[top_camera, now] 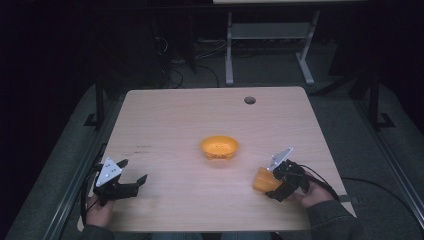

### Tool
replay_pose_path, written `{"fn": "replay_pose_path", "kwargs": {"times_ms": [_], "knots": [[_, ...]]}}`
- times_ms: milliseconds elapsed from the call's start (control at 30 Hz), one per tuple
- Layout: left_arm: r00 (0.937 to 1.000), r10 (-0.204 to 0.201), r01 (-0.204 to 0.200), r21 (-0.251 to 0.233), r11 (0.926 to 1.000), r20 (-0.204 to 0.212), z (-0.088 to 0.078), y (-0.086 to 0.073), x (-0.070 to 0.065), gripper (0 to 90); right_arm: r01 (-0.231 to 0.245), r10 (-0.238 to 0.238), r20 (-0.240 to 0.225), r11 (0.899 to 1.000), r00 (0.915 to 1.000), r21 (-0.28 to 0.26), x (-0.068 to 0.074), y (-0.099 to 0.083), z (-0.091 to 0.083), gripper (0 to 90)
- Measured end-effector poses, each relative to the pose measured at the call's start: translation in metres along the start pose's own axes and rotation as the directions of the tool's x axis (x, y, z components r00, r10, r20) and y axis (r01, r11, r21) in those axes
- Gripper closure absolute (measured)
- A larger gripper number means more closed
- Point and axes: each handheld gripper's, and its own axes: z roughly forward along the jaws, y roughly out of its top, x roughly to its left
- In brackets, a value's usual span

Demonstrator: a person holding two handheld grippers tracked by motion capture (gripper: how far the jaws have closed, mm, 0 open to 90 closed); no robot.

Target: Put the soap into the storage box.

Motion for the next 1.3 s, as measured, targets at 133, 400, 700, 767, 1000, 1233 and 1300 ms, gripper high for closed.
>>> {"fn": "replay_pose_path", "kwargs": {"times_ms": [133, 400, 700, 767, 1000, 1233, 1300], "knots": [[1.0000, 0.001, -0.001, -0.001, 1.0000, 0.000, -0.0002, 0.0001, 0.0001, 14.2, 0.001, -0.001, -0.003, 1.000, 1.0000, 0.005, -0.0006, 0.0008, 0.0019, 14.4], [1.0000, 0.001, -0.001, 0.000, 1.0000, -0.002, -0.0005, 0.0001, 0.0005, 14.2, 0.012, -0.012, 0.001, 0.999, 0.9999, 0.036, -0.0004, 0.0026, 0.0075, 16.2], [1.0000, 0.000, 0.000, -0.004, 1.0000, -0.003, -0.0010, 0.0002, 0.0007, 14.2, 0.024, -0.024, -0.004, 0.999, 0.9997, 0.030, -0.0014, 0.0023, 0.0065, 19.7], [1.0000, -0.003, 0.003, -0.006, 1.0000, -0.003, -0.0009, 0.0001, 0.0006, 14.2, 0.035, -0.035, 0.000, 0.999, 0.9994, 0.030, -0.0017, 0.0023, 0.0064, 19.9], [1.0000, -0.001, 0.001, -0.002, 1.0000, -0.003, -0.0021, 0.0006, 0.0008, 14.2, 0.061, -0.061, -0.006, 0.998, 0.9981, 0.023, -0.0016, 0.0017, 0.0057, 20.5], [1.0000, -0.004, 0.004, -0.006, 1.0000, -0.005, -0.0025, 0.0006, 0.0010, 14.2, 0.086, -0.086, 0.008, 0.996, 0.9962, 0.010, -0.0005, 0.0006, 0.0028, 20.7], [1.0000, 0.001, -0.001, -0.009, 1.0000, -0.007, -0.0029, 0.0010, 0.0005, 14.2, 0.084, -0.084, 0.007, 0.996, 0.9965, -0.015, -0.0002, 0.0005, -0.0002, 20.7]]}}
